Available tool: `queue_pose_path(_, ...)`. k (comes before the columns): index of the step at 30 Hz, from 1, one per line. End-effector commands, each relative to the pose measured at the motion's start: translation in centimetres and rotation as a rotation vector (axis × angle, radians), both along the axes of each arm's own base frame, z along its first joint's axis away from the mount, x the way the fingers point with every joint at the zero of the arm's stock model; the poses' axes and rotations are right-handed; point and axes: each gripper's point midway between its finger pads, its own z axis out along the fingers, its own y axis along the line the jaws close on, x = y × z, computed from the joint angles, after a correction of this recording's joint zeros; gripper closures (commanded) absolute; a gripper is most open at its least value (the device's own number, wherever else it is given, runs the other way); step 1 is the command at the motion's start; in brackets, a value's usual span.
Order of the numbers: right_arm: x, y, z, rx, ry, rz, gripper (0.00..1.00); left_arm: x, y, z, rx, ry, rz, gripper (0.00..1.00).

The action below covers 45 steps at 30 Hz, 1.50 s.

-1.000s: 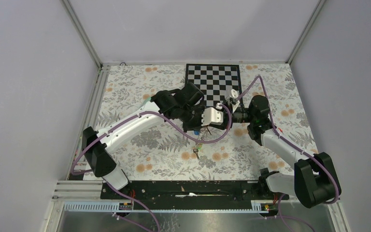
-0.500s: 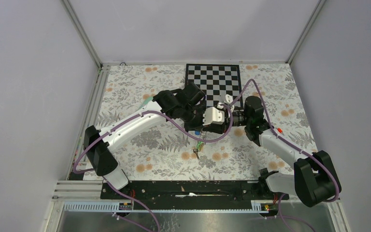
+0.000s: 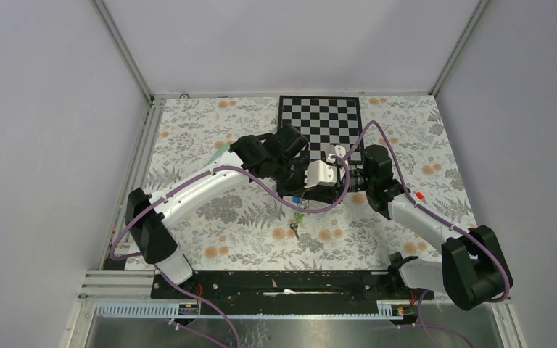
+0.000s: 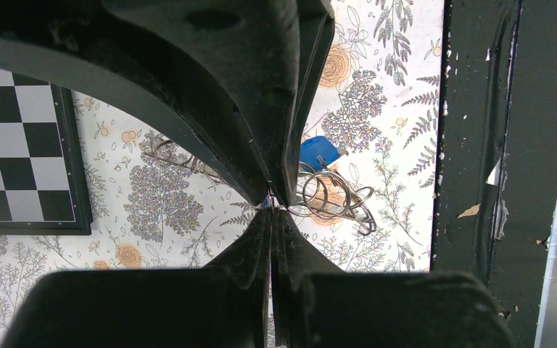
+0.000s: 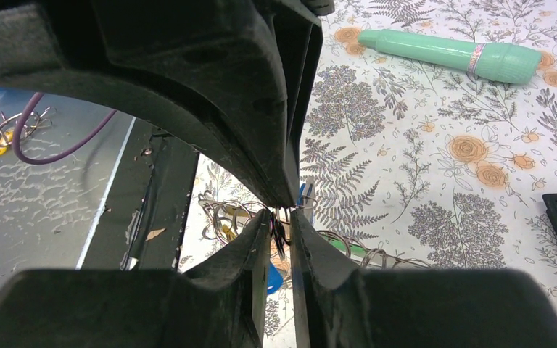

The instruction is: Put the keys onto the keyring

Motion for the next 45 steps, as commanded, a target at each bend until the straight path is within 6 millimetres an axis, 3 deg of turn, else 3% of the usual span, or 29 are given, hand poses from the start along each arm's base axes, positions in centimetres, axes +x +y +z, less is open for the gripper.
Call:
queue_pose_path(1, 1.2, 0.4, 0.8, -0.005, -0.051, -0.032, 0.79, 0.3, -1.9, 2.7, -0.107, -0.03, -0.021, 1.0)
queue_pose_path(18, 1.0, 0.2, 0.2, -0.034, -0.078, -0.025, 0.9, 0.7, -2.1, 3.0, -0.13, -0.043, 0.012, 1.0)
queue_pose_path(33, 1.5, -0.5, 0.6, -0.06, -0.122, -0.055, 0.68, 1.4, -1.2, 3.5, -0.177, -0.045, 0.055, 1.0)
queue_pose_path(40, 1.5, -1.4, 2.3, -0.035, -0.137, -0.048, 0.68, 1.4, -0.6, 3.2, -0.174, -0.052, 0.052, 1.0)
queue_pose_path(45, 0.8, -1.7, 2.5, -0.05, -0.147, -0.018, 0.69, 1.6, -0.5, 3.0, -0.171, -0.058, 0.058, 1.0)
